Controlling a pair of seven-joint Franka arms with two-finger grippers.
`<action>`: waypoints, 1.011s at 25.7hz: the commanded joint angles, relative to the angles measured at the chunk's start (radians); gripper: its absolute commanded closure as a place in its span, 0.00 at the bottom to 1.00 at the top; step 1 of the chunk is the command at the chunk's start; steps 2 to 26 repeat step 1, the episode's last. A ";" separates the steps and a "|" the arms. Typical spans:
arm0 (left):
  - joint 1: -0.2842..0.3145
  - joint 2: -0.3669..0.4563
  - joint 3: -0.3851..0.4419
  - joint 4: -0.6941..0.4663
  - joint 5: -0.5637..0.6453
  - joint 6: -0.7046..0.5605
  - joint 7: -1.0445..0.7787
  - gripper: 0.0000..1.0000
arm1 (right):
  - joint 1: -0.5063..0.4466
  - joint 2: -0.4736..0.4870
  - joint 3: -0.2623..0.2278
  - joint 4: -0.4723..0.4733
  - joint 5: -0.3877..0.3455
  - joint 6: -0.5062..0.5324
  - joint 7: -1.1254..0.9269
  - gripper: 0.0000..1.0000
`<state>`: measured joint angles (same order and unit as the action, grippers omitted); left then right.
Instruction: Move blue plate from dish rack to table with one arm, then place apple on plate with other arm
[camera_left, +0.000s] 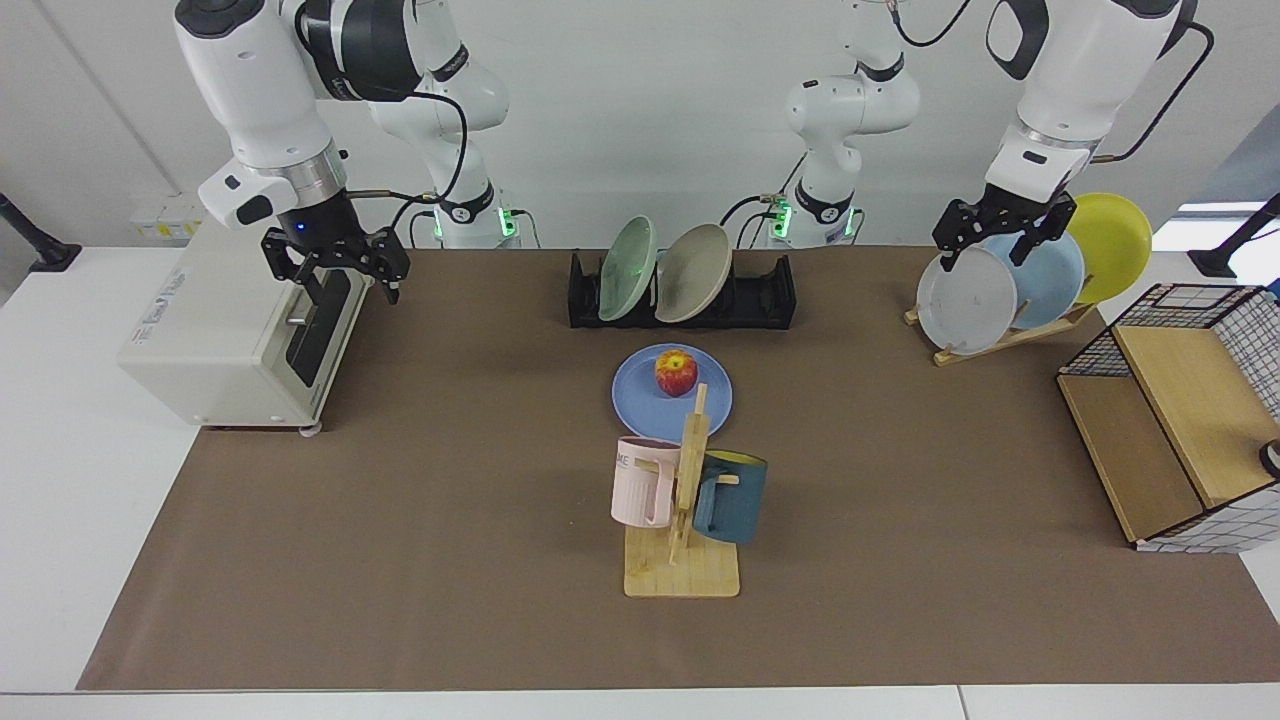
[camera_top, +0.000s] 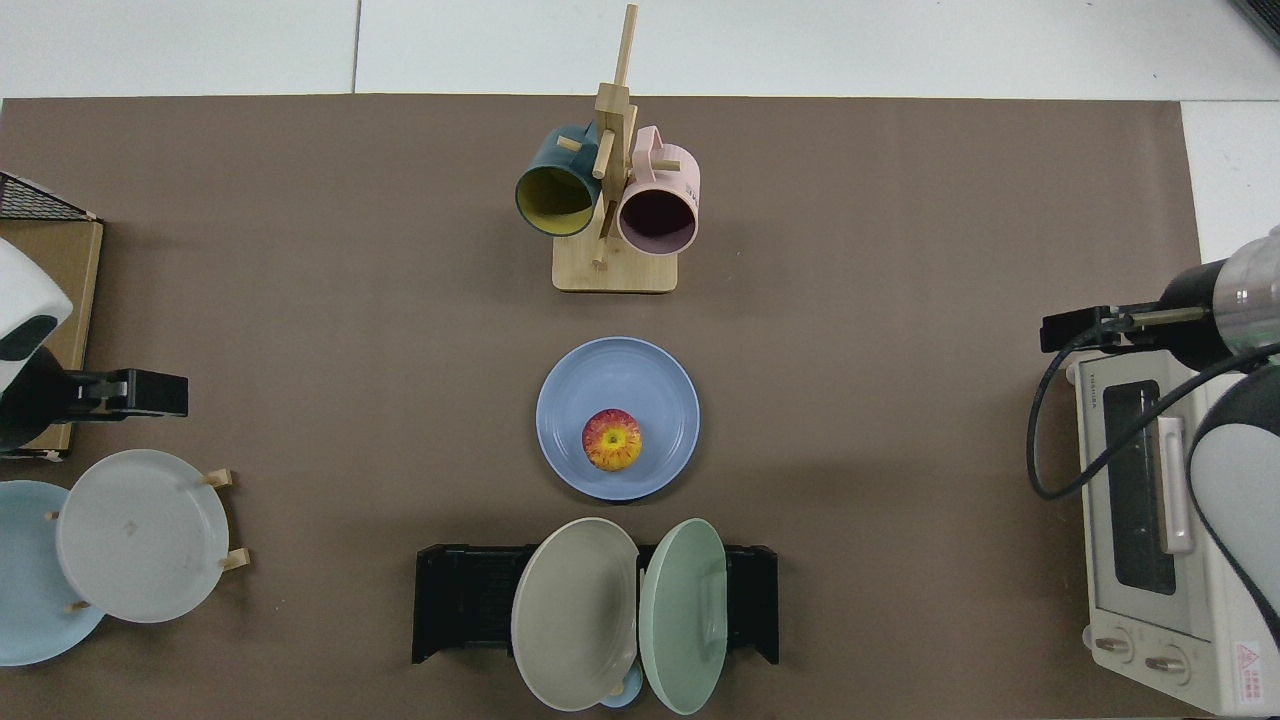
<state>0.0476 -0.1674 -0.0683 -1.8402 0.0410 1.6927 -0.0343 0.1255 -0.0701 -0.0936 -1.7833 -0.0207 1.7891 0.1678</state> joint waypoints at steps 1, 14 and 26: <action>0.011 0.006 -0.002 0.007 -0.015 0.007 0.016 0.00 | -0.001 -0.022 0.003 -0.027 0.011 0.018 0.036 0.00; 0.011 0.006 -0.002 0.007 -0.015 0.007 0.016 0.00 | -0.001 -0.022 0.003 -0.027 0.011 0.018 0.036 0.00; 0.011 0.006 -0.002 0.007 -0.015 0.007 0.016 0.00 | -0.001 -0.022 0.003 -0.027 0.011 0.018 0.036 0.00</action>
